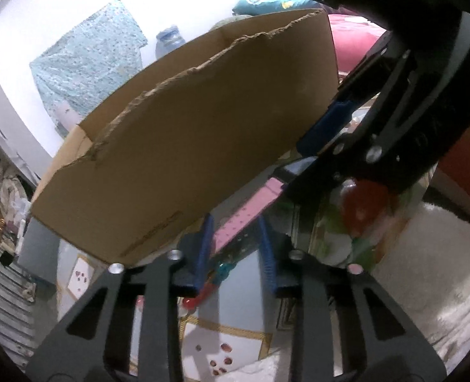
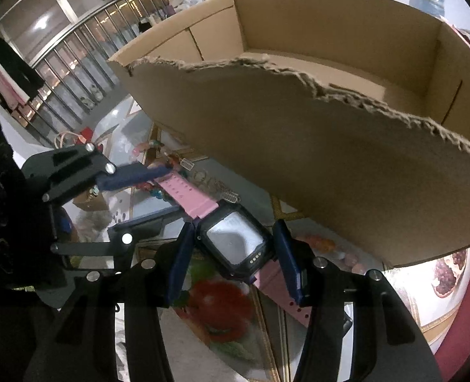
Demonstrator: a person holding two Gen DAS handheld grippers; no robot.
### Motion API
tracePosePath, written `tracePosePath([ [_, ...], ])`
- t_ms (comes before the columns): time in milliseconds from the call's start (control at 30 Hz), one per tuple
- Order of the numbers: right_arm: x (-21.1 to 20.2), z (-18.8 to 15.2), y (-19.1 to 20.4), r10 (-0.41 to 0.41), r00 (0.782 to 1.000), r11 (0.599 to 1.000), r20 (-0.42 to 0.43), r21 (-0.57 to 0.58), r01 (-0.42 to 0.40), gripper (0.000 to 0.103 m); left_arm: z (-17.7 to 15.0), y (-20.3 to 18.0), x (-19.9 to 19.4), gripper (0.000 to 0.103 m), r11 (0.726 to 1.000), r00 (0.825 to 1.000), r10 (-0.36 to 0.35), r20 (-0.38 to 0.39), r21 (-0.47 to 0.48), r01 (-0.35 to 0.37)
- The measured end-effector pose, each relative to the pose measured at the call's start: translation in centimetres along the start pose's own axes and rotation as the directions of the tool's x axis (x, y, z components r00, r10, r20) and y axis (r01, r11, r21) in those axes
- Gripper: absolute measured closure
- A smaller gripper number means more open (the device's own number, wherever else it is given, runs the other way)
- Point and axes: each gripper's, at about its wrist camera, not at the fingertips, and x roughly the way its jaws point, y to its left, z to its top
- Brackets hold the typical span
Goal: Organize jewelry
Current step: 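Grasp the watch strap with the left gripper while the right gripper lifts the watch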
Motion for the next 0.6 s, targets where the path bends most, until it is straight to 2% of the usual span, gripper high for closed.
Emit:
tracePosePath([
  [100,-0.4,-0.3,-0.5,0.025,0.999,0.999,0.036,0.031,-0.026,0.053,0.3,0.0,0.2,0.088,1.0,1.0,-0.012,-0.004,-0.002,0.012],
  [233,-1.3,-1.2,0.0,-0.016,0.997,1.0,0.079,0.023,0.014,0.053,0.5,0.6,0.1,0.093,0.998,0.998,-0.058,-0.009,-0.027,0.057],
  [267,-1.6,-1.5,0.3,-0.029,0.995,1.0,0.091,0.013,0.028,0.053,0.3,1.7,0.4,0.094,0.997,0.998,-0.07,-0.011,-0.036,0.069],
  [367,-2.4,-2.9,1.1,-0.106,0.986,0.994,0.127,-0.012,0.109,0.053,0.2,2.2,0.2,0.095,0.994,0.995,-0.096,-0.009,-0.052,0.095],
  [467,-2.8,-4.1,2.0,-0.202,0.967,0.977,0.157,-0.036,0.21,0.053,0.2,2.8,0.3,0.095,0.992,0.994,-0.111,-0.009,-0.057,0.11],
  [567,-2.7,-4.6,3.0,-0.295,0.937,0.947,0.186,-0.074,0.313,0.054,0.5,2.9,0.5,0.096,0.991,0.993,-0.121,-0.009,-0.058,0.12],
  [600,-2.5,-4.7,3.5,-0.33,0.925,0.93,0.19,-0.102,0.353,0.058,0.6,2.7,0.4,0.096,0.991,0.993,-0.122,-0.008,-0.057,0.121],
])
